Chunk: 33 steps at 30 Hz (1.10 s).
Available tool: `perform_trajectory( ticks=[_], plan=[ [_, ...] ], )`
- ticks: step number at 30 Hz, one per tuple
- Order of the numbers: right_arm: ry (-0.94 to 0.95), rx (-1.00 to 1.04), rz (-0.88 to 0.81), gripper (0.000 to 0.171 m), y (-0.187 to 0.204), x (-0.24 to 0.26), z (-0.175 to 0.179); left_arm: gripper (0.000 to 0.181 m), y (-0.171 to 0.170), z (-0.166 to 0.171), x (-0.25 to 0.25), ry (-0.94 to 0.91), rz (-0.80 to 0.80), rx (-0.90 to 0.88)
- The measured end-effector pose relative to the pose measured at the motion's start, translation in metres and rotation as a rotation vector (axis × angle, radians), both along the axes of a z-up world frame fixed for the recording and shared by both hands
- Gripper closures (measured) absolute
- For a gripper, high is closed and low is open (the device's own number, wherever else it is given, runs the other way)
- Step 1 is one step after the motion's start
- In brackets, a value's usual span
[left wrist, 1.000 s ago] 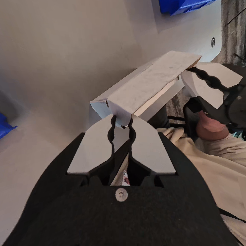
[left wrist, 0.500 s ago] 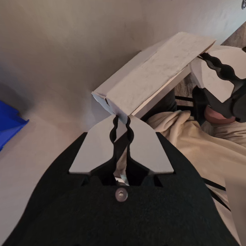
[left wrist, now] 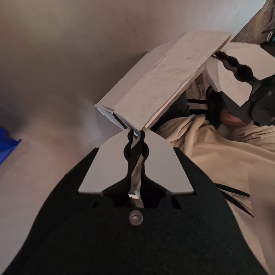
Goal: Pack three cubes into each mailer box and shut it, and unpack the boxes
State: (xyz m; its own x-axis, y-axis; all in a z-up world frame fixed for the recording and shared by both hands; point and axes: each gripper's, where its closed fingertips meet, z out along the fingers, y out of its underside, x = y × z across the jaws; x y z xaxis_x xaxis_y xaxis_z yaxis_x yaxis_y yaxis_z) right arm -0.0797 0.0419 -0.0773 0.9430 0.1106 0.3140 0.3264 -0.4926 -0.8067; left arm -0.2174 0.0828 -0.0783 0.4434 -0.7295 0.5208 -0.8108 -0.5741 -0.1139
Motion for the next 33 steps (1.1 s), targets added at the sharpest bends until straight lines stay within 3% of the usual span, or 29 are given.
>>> perform_trajectory(
  ticks=[4,15,18,19,26,31,33],
  plan=[
    [0.005,-0.007,0.001,0.167,-0.001,0.0,-0.002,0.174,-0.002,-0.003,-0.004,0.022,-0.065,0.068],
    [0.029,-0.018,0.017,0.167,-0.003,0.0,-0.013,0.173,-0.01,-0.014,-0.004,-0.078,-0.058,0.187],
    [0.071,0.005,0.101,0.155,-0.009,0.003,-0.011,0.161,-0.009,-0.01,-0.004,-0.178,-0.026,0.235],
    [0.111,0.01,0.142,0.15,-0.013,0.004,-0.01,0.151,-0.009,-0.008,-0.005,-0.229,-0.001,0.255],
    [0.618,0.119,0.364,0.149,-0.014,0.01,0.024,0.15,-0.001,0.04,-0.005,-0.827,0.121,0.51],
    [0.792,0.157,0.523,0.155,0.001,-0.005,0.032,0.157,0.005,0.042,0.0,-0.94,0.108,0.481],
    [0.836,0.162,0.532,0.162,0.004,-0.006,0.029,0.17,0.011,0.039,0.003,-0.958,0.117,0.47]
  ],
)
